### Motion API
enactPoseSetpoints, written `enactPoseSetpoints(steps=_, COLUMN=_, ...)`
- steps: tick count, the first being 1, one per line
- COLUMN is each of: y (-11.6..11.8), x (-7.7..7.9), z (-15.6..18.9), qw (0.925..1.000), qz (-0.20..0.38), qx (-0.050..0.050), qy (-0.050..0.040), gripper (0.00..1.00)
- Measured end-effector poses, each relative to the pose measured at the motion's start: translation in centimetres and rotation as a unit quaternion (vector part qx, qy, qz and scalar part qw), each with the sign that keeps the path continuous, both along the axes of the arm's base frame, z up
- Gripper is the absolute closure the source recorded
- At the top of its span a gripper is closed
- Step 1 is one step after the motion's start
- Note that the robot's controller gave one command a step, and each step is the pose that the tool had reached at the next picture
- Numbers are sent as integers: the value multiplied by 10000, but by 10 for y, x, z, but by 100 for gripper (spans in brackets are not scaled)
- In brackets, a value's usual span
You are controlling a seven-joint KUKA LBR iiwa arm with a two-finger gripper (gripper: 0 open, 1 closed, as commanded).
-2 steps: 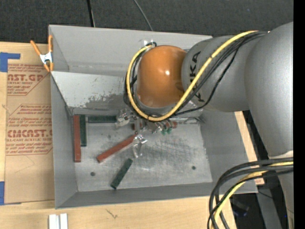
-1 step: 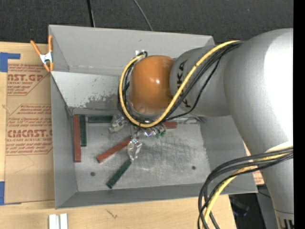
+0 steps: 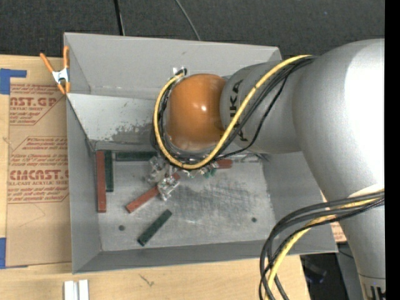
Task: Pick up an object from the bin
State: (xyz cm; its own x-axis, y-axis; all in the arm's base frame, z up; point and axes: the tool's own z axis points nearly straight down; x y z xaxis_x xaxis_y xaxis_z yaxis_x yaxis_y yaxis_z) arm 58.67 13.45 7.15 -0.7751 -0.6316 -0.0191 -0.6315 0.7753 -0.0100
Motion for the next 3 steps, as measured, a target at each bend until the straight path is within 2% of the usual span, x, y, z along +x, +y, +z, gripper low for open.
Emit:
enactPoseSetpoints(steps=1, y=0, x=-1, z=1, qw=10000, qz=86, qx=0, qy=-5, gripper=100)
enactPoseSetpoints(steps=3, y=0, x=-3, z=29, qw=9999, qz=107, qx=-14, qy=79, gripper=100)
